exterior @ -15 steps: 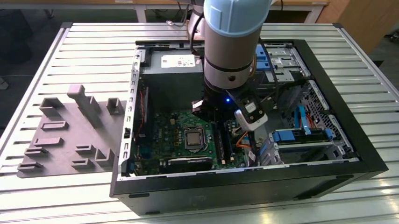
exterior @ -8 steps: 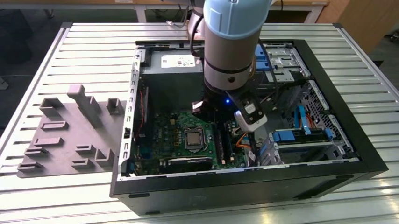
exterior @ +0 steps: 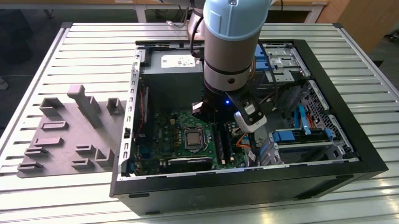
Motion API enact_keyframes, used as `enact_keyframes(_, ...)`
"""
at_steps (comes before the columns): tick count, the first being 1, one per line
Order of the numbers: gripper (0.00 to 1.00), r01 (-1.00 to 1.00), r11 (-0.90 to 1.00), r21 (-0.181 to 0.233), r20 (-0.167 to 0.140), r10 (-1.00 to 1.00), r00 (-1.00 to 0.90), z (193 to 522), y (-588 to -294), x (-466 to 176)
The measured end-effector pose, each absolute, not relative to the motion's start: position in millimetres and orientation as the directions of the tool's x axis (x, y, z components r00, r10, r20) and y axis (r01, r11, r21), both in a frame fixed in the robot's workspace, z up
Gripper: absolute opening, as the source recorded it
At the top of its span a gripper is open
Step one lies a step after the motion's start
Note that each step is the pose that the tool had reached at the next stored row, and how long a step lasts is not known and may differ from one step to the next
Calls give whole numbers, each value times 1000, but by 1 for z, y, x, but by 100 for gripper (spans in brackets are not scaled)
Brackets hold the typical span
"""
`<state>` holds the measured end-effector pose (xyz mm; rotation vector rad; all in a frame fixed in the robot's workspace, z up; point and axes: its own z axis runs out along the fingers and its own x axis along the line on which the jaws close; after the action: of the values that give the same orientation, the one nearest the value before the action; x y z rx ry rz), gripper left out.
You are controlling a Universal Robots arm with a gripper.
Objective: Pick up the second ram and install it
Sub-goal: 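Insert the second ram into the second slot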
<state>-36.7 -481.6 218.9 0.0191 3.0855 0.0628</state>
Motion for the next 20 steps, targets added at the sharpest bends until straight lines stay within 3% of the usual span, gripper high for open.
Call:
enact_keyframes(14,12,11,999,41,-55,13,-998,218,-482,-37)
enact_keyframes(15,18,11,999,41,-55,13,-998,218,-482,-37)
enact_keyframes(20,18,11,999,41,-55,13,-998,219,-482,-37)
